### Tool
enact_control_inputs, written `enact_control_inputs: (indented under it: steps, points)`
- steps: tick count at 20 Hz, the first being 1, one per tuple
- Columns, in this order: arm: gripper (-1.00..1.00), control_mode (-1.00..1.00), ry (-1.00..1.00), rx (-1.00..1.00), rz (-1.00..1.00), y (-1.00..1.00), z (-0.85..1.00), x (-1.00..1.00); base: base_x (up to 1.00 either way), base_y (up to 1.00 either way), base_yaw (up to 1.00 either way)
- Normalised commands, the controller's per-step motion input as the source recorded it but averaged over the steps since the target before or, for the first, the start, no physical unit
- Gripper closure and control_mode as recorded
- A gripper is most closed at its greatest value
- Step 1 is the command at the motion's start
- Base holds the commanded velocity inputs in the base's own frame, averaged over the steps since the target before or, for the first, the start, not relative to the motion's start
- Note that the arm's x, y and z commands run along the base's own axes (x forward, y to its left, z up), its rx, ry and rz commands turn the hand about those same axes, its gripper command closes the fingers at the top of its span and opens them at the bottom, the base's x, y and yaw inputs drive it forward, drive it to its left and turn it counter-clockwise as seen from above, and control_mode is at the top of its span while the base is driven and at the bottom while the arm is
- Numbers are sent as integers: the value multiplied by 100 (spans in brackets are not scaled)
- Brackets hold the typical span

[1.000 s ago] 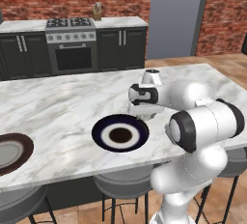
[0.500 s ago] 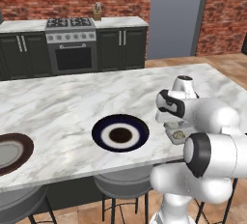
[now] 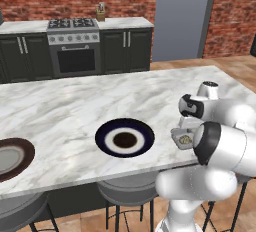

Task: Place two dumplings into each of the tupperware containers and then place the containers in the fridge.

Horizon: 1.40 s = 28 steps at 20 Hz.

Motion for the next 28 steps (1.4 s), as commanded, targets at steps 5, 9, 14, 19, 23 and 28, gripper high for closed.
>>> enact_control_inputs:
  steps: [5, 9, 14, 19, 23, 28]
  points:
    - [100, -100, 1, 0, 0, -14, -33, 11, 0, 0, 0]
    - [100, -100, 0, 0, 0, -17, -59, 19, 0, 0, 0]
    - [-100, -100, 0, 0, 0, -20, -15, 13, 0, 0, 0]
    - [-100, -100, 2, 0, 0, 0, -3, 0, 0, 0, 0]
    - [-100, -100, 1, 0, 0, 0, 0, 0, 0, 0, 0]
    - [-100, -100, 0, 0, -1, 2, 13, -14, 0, 0, 0]
